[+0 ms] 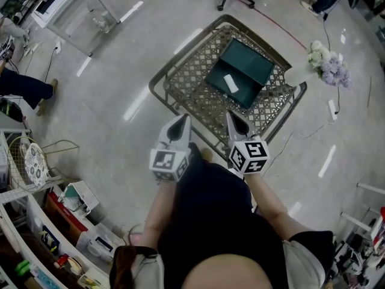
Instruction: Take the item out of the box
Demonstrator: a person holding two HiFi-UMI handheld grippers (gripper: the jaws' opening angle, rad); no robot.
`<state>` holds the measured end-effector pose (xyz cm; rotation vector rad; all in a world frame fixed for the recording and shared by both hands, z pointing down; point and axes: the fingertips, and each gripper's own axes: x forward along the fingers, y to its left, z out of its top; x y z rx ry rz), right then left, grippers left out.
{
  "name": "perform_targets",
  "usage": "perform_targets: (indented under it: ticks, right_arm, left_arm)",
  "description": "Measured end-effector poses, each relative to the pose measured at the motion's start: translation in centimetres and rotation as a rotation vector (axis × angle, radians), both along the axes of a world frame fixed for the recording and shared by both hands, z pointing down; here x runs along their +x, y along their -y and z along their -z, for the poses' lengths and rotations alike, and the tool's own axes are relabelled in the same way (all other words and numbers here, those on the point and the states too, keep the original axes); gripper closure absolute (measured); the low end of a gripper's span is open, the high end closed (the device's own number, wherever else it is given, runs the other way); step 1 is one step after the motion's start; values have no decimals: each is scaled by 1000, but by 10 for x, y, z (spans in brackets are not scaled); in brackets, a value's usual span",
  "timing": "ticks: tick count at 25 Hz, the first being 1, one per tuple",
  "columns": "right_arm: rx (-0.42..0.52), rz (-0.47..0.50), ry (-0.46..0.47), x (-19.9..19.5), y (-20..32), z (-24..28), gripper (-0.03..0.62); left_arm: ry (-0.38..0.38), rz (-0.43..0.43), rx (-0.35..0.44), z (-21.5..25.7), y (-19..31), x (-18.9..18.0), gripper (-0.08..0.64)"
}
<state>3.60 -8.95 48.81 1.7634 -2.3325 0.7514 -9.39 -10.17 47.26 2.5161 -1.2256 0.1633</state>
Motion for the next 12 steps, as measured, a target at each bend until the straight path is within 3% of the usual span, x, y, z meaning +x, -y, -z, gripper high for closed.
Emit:
perform_targets:
  ticks: [12]
  right_arm:
    - [-19, -33, -1, 9, 12, -1, 592]
  left_arm:
    - [12, -54, -12, 2, 15, 12, 549]
